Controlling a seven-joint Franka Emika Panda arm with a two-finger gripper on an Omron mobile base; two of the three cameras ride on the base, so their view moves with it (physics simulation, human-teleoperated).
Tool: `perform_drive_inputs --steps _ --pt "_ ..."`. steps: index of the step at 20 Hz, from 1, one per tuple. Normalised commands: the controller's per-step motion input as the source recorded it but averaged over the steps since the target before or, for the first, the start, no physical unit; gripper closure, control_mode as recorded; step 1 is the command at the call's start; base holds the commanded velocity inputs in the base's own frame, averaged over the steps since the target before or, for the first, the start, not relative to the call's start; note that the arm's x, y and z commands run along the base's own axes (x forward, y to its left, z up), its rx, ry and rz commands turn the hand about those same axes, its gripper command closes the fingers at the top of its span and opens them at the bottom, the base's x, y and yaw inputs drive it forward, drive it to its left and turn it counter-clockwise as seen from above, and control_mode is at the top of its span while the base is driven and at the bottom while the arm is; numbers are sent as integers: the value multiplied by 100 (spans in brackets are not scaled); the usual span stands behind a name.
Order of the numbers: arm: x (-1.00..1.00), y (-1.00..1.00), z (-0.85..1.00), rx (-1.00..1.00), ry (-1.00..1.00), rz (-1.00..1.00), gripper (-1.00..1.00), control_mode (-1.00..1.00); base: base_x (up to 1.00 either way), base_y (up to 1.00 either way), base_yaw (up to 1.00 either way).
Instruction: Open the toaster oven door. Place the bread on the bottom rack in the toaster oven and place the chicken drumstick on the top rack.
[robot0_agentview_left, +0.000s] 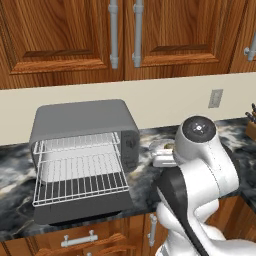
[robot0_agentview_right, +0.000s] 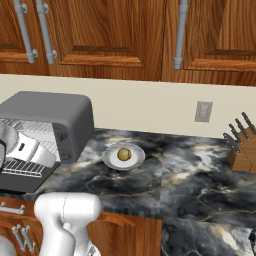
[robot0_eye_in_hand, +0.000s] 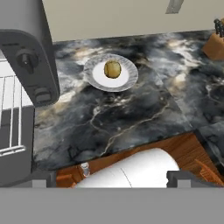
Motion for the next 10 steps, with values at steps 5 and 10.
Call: perform_drive_inputs --steps 5,10 --pt "-3 -73 6 9 0 8 -100 -100 0 0 0" --pt "2 -68 4 8 0 8 -100 -100 0 0 0"
